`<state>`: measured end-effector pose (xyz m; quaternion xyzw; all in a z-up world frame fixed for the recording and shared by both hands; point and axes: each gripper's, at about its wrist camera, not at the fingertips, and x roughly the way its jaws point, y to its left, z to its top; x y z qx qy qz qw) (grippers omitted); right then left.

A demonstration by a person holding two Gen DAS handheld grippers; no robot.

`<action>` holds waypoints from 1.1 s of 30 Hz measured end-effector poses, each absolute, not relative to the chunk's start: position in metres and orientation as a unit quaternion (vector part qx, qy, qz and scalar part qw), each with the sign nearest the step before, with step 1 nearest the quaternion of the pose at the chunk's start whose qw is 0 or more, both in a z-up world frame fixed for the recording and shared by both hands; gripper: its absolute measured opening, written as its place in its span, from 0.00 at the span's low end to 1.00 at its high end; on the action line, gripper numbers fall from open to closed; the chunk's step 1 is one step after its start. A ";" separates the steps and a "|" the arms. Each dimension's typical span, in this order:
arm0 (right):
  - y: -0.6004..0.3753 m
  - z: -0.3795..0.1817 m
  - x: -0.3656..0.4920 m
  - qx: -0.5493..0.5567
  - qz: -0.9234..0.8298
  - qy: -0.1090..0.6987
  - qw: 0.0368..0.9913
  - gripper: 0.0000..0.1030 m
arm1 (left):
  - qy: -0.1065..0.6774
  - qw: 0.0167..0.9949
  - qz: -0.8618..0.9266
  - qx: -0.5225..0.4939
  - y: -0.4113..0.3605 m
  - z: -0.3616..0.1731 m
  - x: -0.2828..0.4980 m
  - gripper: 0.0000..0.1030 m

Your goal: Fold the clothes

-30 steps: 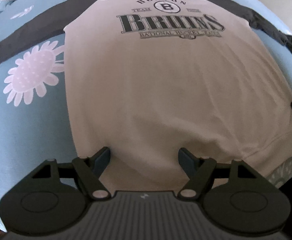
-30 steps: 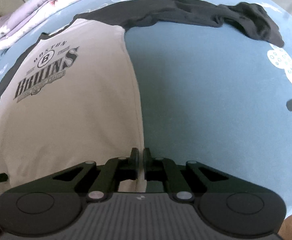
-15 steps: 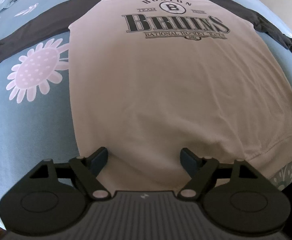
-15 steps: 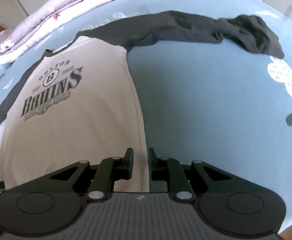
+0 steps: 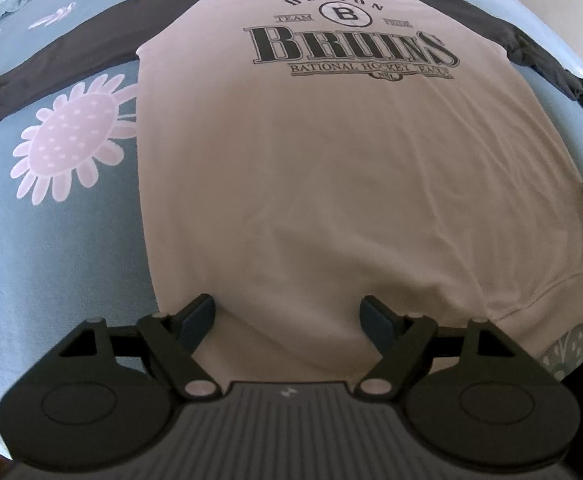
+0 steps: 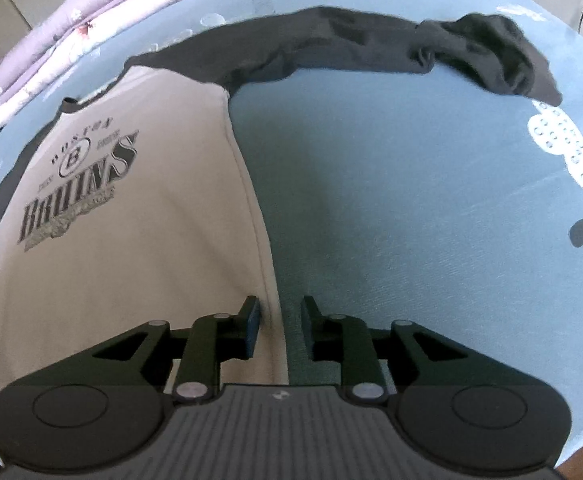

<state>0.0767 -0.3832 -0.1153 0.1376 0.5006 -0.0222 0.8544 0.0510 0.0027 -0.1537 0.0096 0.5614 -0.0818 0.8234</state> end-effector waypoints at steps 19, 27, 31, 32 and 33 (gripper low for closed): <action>-0.357 -0.041 0.039 0.084 -0.041 0.443 0.892 0.46 | 0.508 0.856 -0.092 0.020 -0.004 -0.094 0.034 0.77; -0.339 -0.039 0.033 0.075 -0.012 0.449 0.890 0.49 | 0.511 0.853 -0.105 0.025 -0.011 -0.090 0.021 0.77; -0.329 -0.045 0.025 0.070 -0.002 0.457 0.887 0.50 | 0.524 0.844 -0.104 0.047 -0.021 -0.098 0.016 0.77; -0.328 -0.047 0.023 0.071 0.000 0.459 0.886 0.50 | 0.526 0.843 -0.106 0.049 -0.024 -0.099 0.014 0.77; -0.327 -0.048 0.022 0.072 0.001 0.460 0.885 0.50 | 0.526 0.842 -0.110 0.048 -0.026 -0.100 0.013 0.77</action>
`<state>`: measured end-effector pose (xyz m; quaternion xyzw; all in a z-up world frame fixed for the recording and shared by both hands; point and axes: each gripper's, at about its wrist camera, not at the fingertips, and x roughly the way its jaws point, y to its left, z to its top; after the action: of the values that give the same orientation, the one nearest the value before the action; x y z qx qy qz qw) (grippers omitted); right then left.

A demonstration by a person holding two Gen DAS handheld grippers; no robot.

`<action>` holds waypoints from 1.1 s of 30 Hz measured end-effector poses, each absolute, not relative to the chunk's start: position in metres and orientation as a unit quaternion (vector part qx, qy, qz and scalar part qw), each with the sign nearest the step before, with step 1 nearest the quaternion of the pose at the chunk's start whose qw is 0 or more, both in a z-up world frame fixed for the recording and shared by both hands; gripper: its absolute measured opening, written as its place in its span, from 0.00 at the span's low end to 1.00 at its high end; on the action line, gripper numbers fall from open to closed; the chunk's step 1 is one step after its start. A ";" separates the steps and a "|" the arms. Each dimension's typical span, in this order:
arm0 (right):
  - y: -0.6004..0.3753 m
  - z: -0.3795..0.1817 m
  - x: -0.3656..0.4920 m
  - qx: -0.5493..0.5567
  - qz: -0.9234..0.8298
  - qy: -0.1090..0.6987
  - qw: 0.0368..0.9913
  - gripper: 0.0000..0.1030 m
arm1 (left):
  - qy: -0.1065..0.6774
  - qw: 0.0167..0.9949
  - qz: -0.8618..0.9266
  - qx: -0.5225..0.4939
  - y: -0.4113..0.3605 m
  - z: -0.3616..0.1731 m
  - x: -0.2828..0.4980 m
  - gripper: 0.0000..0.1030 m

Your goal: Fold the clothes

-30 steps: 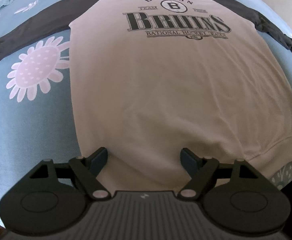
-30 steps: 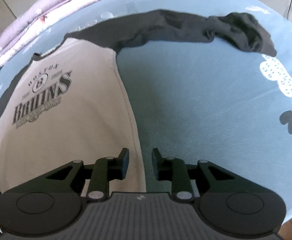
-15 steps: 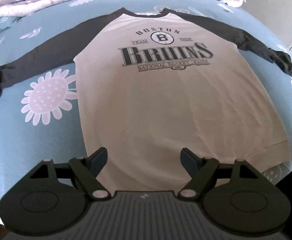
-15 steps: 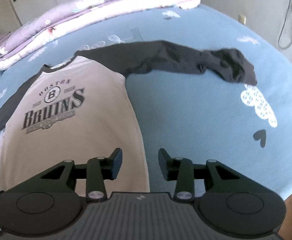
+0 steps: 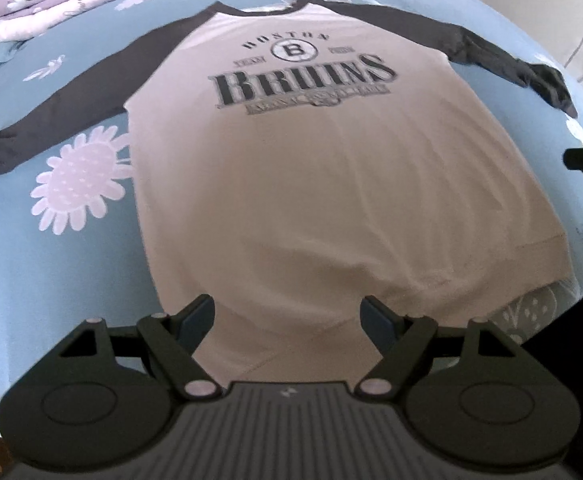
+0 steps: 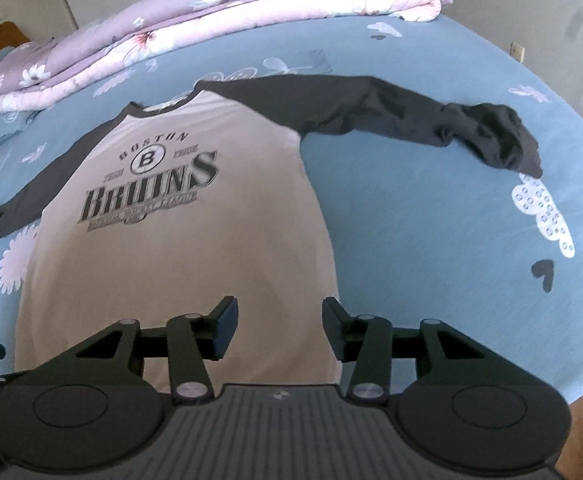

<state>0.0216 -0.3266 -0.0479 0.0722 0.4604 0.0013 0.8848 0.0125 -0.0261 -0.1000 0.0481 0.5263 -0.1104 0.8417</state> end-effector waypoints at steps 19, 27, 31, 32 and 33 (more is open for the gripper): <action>-0.318 -0.055 0.016 0.063 0.004 0.474 0.878 0.53 | 0.536 0.830 -0.142 0.055 -0.047 -0.115 0.005 0.77; -0.321 -0.063 0.020 0.066 0.003 0.484 0.873 0.53 | 0.545 0.824 -0.144 0.054 -0.045 -0.126 0.007 0.77; -0.319 -0.069 0.022 0.067 0.013 0.493 0.868 0.53 | 0.554 0.818 -0.146 0.054 -0.044 -0.133 0.008 0.77; -0.318 -0.071 0.022 0.066 0.020 0.495 0.866 0.53 | 0.557 0.816 -0.145 0.054 -0.043 -0.136 0.008 0.77; -0.317 -0.072 0.023 0.066 0.026 0.497 0.865 0.53 | 0.562 0.813 -0.142 0.053 -0.042 -0.139 0.008 0.77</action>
<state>0.0229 -0.3171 -0.0723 0.0659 0.4975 0.0262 0.8646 0.0080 -0.0418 -0.1390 0.0526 0.5618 -0.1419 0.8133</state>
